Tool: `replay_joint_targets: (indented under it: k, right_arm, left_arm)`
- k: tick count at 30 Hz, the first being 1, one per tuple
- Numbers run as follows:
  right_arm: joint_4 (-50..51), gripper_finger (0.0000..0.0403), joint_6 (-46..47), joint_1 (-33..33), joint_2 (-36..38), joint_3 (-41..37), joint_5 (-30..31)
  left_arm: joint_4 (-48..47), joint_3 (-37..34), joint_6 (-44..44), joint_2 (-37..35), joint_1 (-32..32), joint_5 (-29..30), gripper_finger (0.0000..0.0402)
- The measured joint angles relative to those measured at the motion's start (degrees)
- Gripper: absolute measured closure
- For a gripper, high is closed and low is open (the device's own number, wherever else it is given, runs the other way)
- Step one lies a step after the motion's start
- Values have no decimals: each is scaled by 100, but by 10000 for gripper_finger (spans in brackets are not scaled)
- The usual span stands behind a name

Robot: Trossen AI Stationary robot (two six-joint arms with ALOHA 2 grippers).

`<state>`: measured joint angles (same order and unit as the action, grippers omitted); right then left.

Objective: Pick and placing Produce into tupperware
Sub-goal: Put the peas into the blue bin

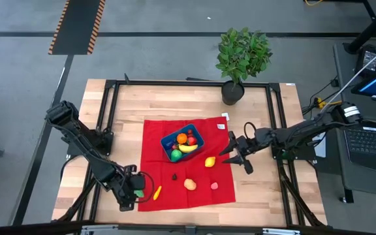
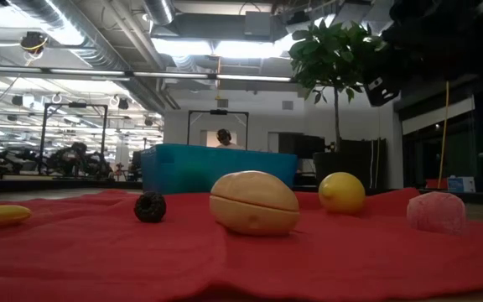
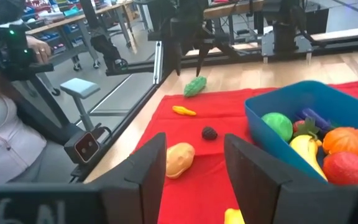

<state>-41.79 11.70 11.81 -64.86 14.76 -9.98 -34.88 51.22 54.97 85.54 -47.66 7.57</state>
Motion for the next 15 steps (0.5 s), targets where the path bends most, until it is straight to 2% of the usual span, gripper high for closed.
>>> replay_joint_targets:
  k: [7,15]
  right_arm:
    - [-52,240,3,0,-232,0,0]
    - [-89,240,132,0,-381,0,0]
  left_arm:
    - [-209,0,275,0,-36,2,146]
    - [-200,0,319,0,-197,9,145]
